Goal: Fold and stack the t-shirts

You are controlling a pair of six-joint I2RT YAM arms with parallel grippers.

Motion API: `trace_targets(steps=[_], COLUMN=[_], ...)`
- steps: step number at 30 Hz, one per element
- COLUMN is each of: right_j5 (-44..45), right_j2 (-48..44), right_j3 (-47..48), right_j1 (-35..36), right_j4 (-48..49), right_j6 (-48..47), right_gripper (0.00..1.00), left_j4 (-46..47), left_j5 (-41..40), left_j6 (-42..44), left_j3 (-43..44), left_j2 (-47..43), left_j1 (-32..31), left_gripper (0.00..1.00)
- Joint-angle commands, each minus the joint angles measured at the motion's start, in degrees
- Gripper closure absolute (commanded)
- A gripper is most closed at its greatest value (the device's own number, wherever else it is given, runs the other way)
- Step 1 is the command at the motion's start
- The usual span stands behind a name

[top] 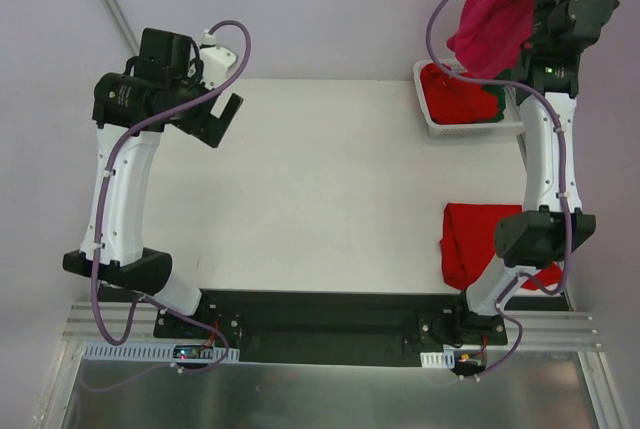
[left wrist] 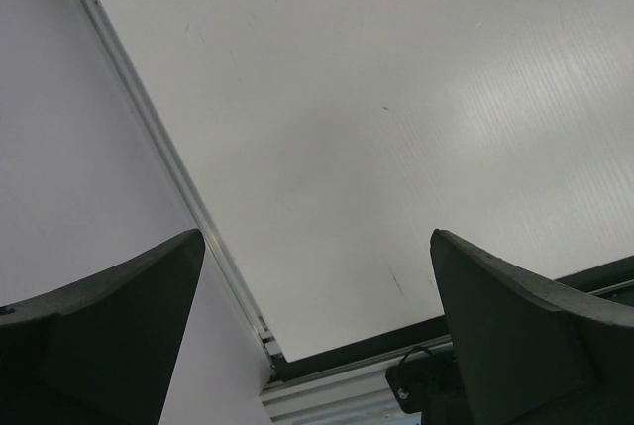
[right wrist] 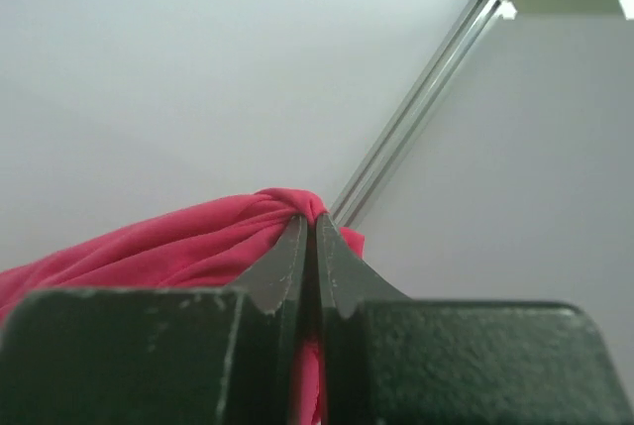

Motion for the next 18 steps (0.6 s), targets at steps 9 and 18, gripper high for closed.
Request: trace_targets(steps=[9, 18], right_j5=[-7.9, -3.0], right_j2=[-21.1, -24.3], right_j3=[-25.0, -30.9], right_j1=[5.2, 24.2], right_j4=[6.1, -18.6], right_j6=[-7.9, -1.9], right_gripper=[0.99, 0.99], left_j4=[-1.7, 0.2], left_j5=[4.5, 2.9], left_j6=[0.6, 0.1], left_j3=[-1.3, -0.4], left_j2=[-4.8, -5.9], left_j1=[-0.3, -0.3], left_gripper=[0.01, 0.01])
